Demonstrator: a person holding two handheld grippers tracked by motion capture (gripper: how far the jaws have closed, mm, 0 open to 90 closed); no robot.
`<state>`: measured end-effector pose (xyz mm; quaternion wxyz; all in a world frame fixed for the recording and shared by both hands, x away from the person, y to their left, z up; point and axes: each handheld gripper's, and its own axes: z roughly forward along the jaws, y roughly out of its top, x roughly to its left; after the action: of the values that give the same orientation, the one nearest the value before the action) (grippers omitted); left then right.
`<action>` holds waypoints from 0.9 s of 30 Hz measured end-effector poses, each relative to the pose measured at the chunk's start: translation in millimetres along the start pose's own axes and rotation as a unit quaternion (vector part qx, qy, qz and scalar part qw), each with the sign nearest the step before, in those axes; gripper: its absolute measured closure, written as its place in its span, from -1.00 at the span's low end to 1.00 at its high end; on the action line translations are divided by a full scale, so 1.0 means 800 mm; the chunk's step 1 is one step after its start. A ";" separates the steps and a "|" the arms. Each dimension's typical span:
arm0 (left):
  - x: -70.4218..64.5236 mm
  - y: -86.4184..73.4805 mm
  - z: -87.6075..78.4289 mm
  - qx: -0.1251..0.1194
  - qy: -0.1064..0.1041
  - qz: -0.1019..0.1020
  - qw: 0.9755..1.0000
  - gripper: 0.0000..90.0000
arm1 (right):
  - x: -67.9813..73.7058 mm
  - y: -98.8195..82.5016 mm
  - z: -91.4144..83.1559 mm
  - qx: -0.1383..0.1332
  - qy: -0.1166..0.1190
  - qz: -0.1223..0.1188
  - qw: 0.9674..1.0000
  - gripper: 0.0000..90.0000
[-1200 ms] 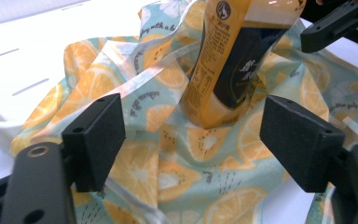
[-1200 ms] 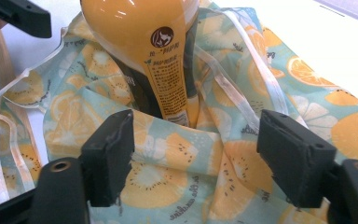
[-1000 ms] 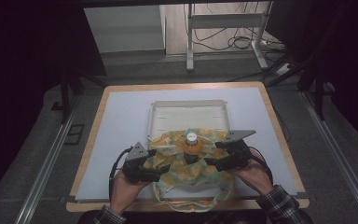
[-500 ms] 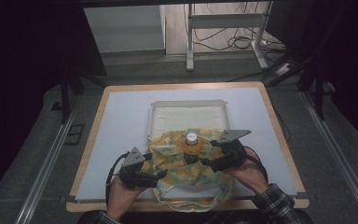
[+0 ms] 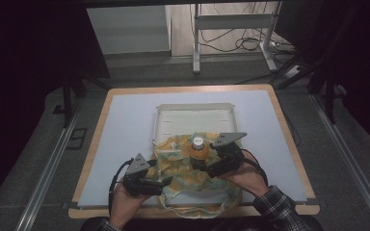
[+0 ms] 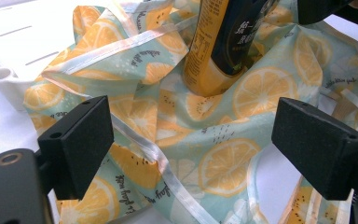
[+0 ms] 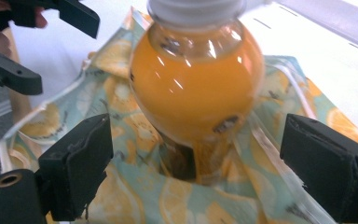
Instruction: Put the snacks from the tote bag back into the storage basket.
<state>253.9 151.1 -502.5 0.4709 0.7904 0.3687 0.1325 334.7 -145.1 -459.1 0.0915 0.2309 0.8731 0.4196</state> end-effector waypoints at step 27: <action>0.002 -0.003 0.002 0.013 0.000 0.008 1.000 -0.88 | 0.000 0.013 0.030 -0.023 0.005 0.010 1.000 -0.39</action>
<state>254.8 151.8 -506.0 0.4595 0.7994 0.3641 0.1315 346.8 -122.7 -466.4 0.0885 0.2351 0.8613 0.4417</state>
